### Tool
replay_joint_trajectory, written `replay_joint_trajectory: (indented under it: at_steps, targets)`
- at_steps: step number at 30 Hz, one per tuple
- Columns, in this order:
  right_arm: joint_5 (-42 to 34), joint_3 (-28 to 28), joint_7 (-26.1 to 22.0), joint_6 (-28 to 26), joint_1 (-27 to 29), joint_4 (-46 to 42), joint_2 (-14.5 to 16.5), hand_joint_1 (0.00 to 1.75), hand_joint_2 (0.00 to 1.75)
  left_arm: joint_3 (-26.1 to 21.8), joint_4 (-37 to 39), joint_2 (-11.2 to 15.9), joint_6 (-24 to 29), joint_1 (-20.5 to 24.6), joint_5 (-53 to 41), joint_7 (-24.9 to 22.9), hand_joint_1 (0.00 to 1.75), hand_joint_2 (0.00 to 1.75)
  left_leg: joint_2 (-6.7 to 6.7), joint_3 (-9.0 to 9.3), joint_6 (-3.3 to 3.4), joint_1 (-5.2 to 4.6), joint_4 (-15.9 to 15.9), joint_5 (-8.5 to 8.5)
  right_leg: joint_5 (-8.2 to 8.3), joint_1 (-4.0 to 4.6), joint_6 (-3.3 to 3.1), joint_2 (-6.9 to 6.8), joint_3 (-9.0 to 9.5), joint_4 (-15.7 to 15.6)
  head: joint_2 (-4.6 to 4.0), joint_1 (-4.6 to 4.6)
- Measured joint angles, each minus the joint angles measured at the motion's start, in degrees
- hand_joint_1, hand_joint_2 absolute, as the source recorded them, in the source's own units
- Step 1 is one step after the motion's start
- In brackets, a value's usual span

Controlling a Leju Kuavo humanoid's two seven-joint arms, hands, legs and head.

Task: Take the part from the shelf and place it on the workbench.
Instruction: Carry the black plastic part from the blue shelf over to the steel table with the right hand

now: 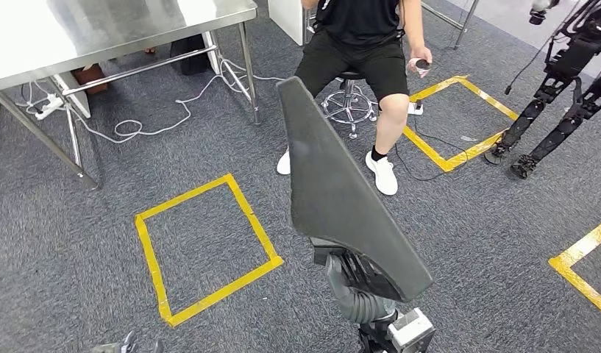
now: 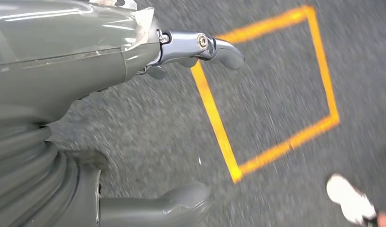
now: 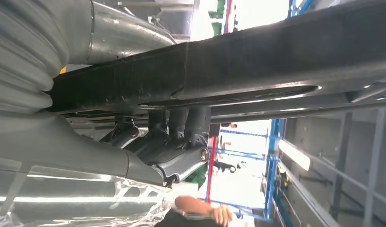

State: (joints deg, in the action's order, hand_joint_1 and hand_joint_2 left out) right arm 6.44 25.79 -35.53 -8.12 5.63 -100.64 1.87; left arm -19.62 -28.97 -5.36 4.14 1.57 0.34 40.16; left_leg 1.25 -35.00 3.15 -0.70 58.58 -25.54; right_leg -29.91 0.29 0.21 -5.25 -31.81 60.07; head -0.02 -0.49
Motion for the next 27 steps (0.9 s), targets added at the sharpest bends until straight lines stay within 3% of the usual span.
replay_joint_trajectory:
  at_steps: [1,3,5,6,8,9,10,12,14,16,18,20,21,22,23,25,27]
  targets:
    - [-0.1,0.1,-0.1,0.0,-0.2,0.3,0.0,1.75,1.75,-0.4,-0.2,0.0,-0.1,-0.3,0.1,0.0,0.0,1.75,-0.53,0.39,0.14,0.29,-0.6,0.37,-0.85,0.0,0.04,1.18,-0.59,1.5,0.0,0.03]
    - [-0.3,0.2,-0.2,-0.1,-0.4,0.8,-0.3,1.75,1.75,-0.9,-0.5,0.0,-0.3,-0.5,0.1,0.0,0.0,1.75,-1.75,0.71,0.34,0.56,-1.1,0.73,-3.46,-0.45,-0.04,3.89,-3.39,7.5,0.0,0.21]
    - [-0.5,0.2,-0.3,-0.1,-0.3,1.6,-0.6,1.75,1.75,-1.3,-0.5,0.1,-0.4,-0.6,0.1,0.0,0.0,1.75,-3.24,0.68,0.36,0.63,-1.1,0.76,-5.01,-1.04,0.4,4.73,-6.23,12.8,0.0,0.35]
    - [-0.7,0.2,-0.3,-0.1,-0.3,2.0,-0.7,1.75,1.75,-1.6,-0.5,0.1,-0.5,-0.7,0.1,0.0,0.0,1.75,-4.01,0.68,0.28,0.7,-1.0,0.73,-4.7,-1.32,0.94,4.82,-6.61,13.1,0.0,0.35]
    - [-1.1,0.3,-0.4,-0.2,-0.4,2.5,-0.9,1.75,1.75,-2.0,-0.5,0.0,-0.9,-0.8,0.1,0.0,0.0,1.75,-5.55,0.69,-0.11,0.97,-0.8,0.59,-1.74,-1.93,2.45,5.31,-4.16,7.5,0.0,0.38]
    - [-1.3,0.3,-0.4,-0.3,-0.5,2.7,-1.0,1.75,1.75,-2.3,-0.5,0.1,-1.2,-0.8,0.1,0.0,0.0,1.75,-6.25,0.66,-0.48,1.05,-0.6,0.46,-0.33,-2.21,2.96,6.08,-2.54,4.0,0.0,0.4]
    - [-1.4,0.4,-0.5,-0.3,-0.7,3.0,-1.1,1.75,1.75,-2.5,-0.5,0.1,-1.6,-0.8,0.2,0.0,0.0,1.75,-6.89,0.56,-0.93,1.07,-0.3,0.28,0.77,-2.37,3.08,6.78,-1.11,1.0,0.0,0.47]
    - [-1.7,0.7,-0.6,-0.4,-1.1,3.5,-1.1,1.75,1.75,-3.2,-0.6,0.2,-2.2,-0.8,0.3,0.0,0.0,1.75,-7.69,0.24,-1.85,1.06,-0.1,0.2,1.24,-2.2,2.34,7.49,-0.21,-0.8,0.0,0.54]
    - [-1.9,1.0,-0.6,-0.5,-1.6,3.9,-1.0,1.75,1.75,-4.1,-0.6,0.2,-2.7,-0.9,0.3,0.0,0.0,1.75,-8.05,-0.05,-2.49,1.3,-0.1,0.3,1.48,-2.12,1.43,6.77,-0.08,-1.0,0.0,0.58]
    - [-2.0,1.3,-0.6,-0.6,-2.3,4.3,-0.9,1.75,1.75,-4.8,-0.7,0.3,-2.9,-1.0,0.2,0.0,0.0,1.75,-6.09,-0.93,-3.0,1.42,1.8,-0.82,1.62,-2.37,0.6,5.91,0.11,-1.2,0.0,0.4]
    - [-2.0,1.5,-0.6,-0.6,-2.7,4.5,-0.7,1.75,1.75,-5.2,-0.9,0.3,-3.0,-0.7,0.2,0.0,0.0,1.75,-3.04,-3.94,-3.52,1.46,7.9,-3.92,1.53,-2.31,-0.1,4.79,0.27,-1.3,0.0,0.08]
    - [-2.0,1.5,-0.6,-0.7,-2.8,4.9,-0.7,1.75,1.75,-5.5,-0.9,0.3,-3.1,-0.6,0.2,0.0,0.0,1.75,-1.82,-7.69,-3.93,1.72,14.8,-6.37,1.33,-2.06,-0.46,3.45,0.34,-1.3,0.0,-0.04]
    - [-2.0,1.5,-0.6,-0.7,-2.9,5.1,-0.7,1.75,1.75,-5.6,-0.9,0.3,-3.2,-0.6,0.2,0.0,0.0,1.75,-1.57,-8.48,-4.05,1.85,15.9,-6.22,1.22,-2.01,-0.53,2.81,0.39,-1.3,0.0,-0.07]
    - [-2.0,1.5,-0.6,-0.7,-3.1,5.3,-0.6,1.75,1.75,-5.7,-0.9,0.3,-3.3,-0.5,0.2,0.0,0.0,1.75,-1.28,-8.08,-4.1,1.97,14.8,-5.03,1.11,-1.99,-0.55,2.22,0.49,-1.3,0.0,-0.07]
    - [-2.0,1.5,-0.6,-0.7,-3.5,5.5,-0.6,1.75,1.75,-5.9,-0.9,0.3,-3.4,-0.5,0.2,0.0,0.0,1.75,-0.68,-6.58,-4.08,2.04,11.7,-3.17,0.95,-2.0,-0.45,1.69,0.66,-1.3,0.0,-0.07]
    - [-2.0,1.5,-0.6,-0.8,-4.5,5.7,-0.4,1.75,1.75,-6.2,-0.9,0.4,-3.6,0.0,0.2,0.0,0.0,1.75,1.91,-2.8,-3.84,1.87,4.4,-0.13,0.54,-1.67,0.03,0.74,1.08,-1.2,0.0,-0.15]
    - [-2.1,1.5,-0.5,-0.9,-5.5,5.8,-0.4,1.75,1.75,-6.5,-0.9,0.4,-3.6,0.7,0.2,0.0,0.0,1.75,3.08,-1.25,-3.33,1.41,1.2,0.53,0.18,-1.14,0.64,-0.2,1.37,-1.3,0.0,-0.02]
